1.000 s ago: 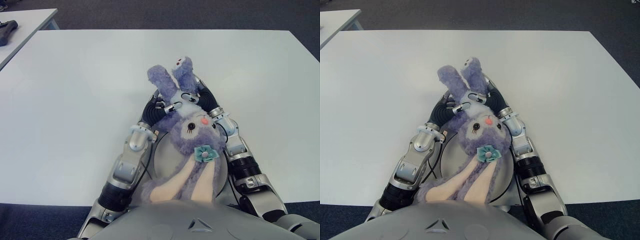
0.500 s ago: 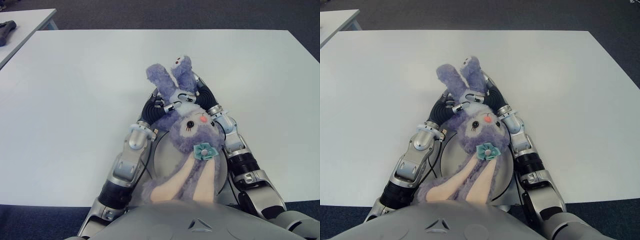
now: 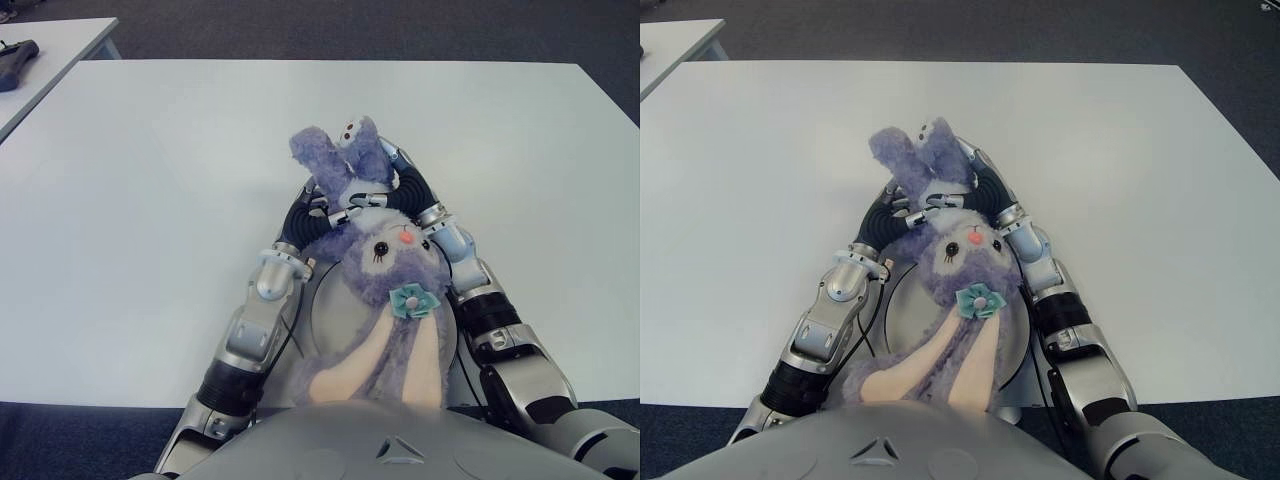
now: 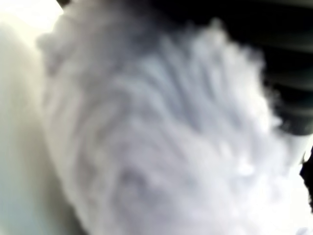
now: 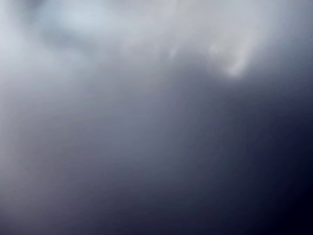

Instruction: Put the doll into the plate.

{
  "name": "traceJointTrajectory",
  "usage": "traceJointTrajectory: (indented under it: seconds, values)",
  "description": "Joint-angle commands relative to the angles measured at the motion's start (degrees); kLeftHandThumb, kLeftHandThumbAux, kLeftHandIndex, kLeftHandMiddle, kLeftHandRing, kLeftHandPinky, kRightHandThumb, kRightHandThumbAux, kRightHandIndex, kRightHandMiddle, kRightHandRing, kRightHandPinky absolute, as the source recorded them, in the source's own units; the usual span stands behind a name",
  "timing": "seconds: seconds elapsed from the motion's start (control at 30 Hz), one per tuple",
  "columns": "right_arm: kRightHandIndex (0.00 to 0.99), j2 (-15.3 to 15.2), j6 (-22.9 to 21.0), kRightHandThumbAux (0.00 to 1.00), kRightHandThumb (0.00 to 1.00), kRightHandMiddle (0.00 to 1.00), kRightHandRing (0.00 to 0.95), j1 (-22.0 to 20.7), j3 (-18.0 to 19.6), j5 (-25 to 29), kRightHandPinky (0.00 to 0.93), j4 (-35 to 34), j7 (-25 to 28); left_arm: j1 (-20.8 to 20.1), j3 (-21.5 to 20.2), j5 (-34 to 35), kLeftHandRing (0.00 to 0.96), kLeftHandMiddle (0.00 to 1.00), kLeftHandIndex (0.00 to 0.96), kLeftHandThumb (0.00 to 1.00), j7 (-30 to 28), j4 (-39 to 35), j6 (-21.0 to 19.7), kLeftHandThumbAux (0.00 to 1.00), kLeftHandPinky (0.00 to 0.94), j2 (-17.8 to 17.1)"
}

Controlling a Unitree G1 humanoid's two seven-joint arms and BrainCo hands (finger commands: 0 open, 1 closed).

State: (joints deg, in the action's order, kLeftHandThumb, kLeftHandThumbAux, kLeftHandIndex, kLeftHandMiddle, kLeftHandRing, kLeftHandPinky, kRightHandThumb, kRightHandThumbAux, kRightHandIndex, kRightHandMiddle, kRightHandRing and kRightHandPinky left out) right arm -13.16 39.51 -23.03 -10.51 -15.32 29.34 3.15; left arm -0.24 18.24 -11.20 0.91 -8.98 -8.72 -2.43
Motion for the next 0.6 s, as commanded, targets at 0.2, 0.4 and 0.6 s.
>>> traceJointTrajectory:
  seconds: [0.2, 0.4, 0.6]
  values:
    - [0.0, 0.7, -3.1, 0.404, 0.0, 0.032, 0.031, 1.9, 1.3, 7.6, 0.023, -1.2, 6.2, 1.8, 0.0, -1.6, 0.06, 0.029, 0.0, 0.0, 1.9, 3.3, 6.8, 0.455, 0.0, 0.6]
    - [0.0, 2.3, -5.8, 0.366, 0.0, 0.0, 0.0, 0.2, 3.7, 11.6, 0.0, -3.0, 6.8, 1.0, -1.4, -1.2, 0.021, 0.0, 0.0, 0.0, 3.4, 6.7, 12.1, 0.414, 0.0, 0.8]
    - [0.0, 2.7, -8.5, 0.303, 0.0, 0.0, 0.0, -0.8, 5.6, 13.7, 0.0, -5.2, 7.4, -0.3, -3.2, -1.0, 0.0, 0.0, 0.0, 0.0, 5.0, 9.9, 18.3, 0.378, 0.0, 0.9]
